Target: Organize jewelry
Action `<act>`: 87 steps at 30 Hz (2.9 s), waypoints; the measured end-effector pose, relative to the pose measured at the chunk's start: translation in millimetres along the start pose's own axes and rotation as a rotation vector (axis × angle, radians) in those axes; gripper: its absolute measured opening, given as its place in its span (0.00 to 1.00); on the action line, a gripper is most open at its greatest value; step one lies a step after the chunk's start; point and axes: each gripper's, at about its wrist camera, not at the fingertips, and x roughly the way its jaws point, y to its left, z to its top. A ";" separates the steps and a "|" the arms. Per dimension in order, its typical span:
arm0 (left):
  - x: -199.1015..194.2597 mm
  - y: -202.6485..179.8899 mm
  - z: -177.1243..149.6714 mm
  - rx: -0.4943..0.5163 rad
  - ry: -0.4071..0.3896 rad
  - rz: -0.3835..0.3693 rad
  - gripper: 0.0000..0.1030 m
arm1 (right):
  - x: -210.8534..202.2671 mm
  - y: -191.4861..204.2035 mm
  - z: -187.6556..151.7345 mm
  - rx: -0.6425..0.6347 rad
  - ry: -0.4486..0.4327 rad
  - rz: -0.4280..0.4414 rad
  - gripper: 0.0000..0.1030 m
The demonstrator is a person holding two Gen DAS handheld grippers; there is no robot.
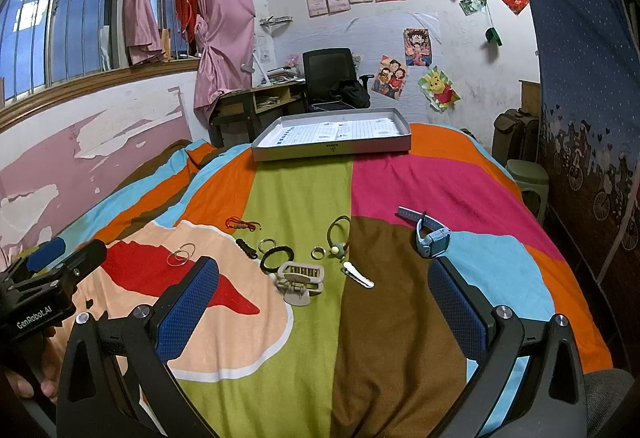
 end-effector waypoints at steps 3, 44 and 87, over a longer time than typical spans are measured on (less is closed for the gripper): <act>-0.4 -0.5 0.4 0.002 0.000 0.000 1.00 | 0.0 -0.3 -0.1 0.001 0.000 0.000 0.99; -1.6 -0.1 2.1 -0.010 0.021 -0.021 1.00 | -0.9 -1.9 -0.1 0.007 -0.003 0.005 0.99; 176.6 85.2 29.8 -0.054 0.106 0.038 1.00 | 134.9 55.8 19.9 -0.007 -0.047 -0.029 0.99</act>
